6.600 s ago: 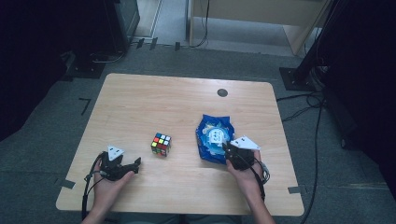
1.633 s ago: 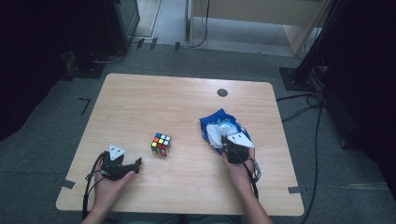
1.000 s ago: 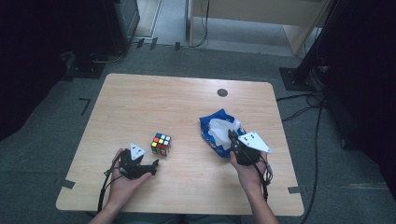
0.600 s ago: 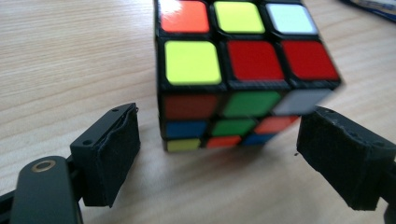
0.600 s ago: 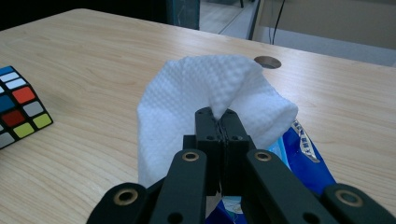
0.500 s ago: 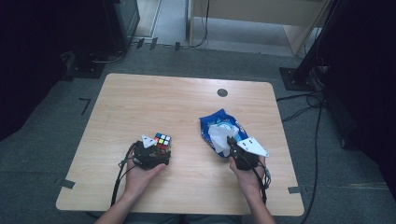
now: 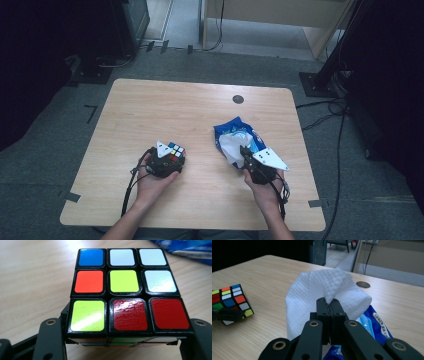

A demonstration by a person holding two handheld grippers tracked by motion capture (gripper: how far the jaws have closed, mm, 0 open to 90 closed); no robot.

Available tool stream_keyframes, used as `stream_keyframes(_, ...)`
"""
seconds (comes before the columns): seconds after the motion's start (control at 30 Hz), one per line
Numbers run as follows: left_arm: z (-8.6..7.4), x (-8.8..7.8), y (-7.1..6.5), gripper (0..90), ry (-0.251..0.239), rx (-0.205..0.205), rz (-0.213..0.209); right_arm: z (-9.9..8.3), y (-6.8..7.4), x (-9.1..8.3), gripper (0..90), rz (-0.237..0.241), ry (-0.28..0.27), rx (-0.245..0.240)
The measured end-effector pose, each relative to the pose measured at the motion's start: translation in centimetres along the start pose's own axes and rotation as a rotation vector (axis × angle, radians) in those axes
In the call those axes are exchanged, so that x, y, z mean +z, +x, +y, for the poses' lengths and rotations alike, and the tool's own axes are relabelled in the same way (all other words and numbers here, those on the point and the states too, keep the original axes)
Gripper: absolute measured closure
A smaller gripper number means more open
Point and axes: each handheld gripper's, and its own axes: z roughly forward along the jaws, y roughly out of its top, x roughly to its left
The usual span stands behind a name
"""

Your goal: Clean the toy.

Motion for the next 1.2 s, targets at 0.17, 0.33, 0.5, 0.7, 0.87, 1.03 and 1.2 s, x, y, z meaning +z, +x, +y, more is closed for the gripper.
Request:
stream_keyframes(0.17, 1.1, -1.7, -1.1, 34.0, -0.060, 0.086, -0.070, 1.1, 1.3, -0.5, 89.6, 0.056, -0.028, -0.009)
stream_keyframes(0.33, 1.9, -2.8, -1.6, 34.0, -0.074, 0.140, -0.152, 2.5, 3.2, -0.6, 89.5, 0.123, -0.037, -0.037)
stream_keyframes(0.5, 1.9, -3.9, -2.2, 34.0, -0.075, 0.205, -0.204, 3.8, 5.1, 0.0, 89.5, 0.172, -0.013, -0.052)
stream_keyframes(0.7, 1.7, -4.2, -3.0, 34.0, -0.062, 0.245, -0.253, 4.0, 7.6, 0.3, 89.4, 0.259, -0.006, -0.071)
stream_keyframes(0.87, 1.7, -4.3, -3.6, 33.9, -0.059, 0.268, -0.259, 3.6, 9.7, 0.5, 89.3, 0.319, 0.017, -0.107)
stream_keyframes(1.03, 1.7, -4.5, -3.8, 34.0, -0.058, 0.290, -0.247, 2.7, 10.8, 1.1, 89.1, 0.286, 0.050, -0.162)
stream_keyframes(1.2, 1.7, -4.4, -4.0, 33.9, -0.048, 0.291, -0.209, 2.4, 11.2, 1.0, 89.2, 0.272, 0.053, -0.215)
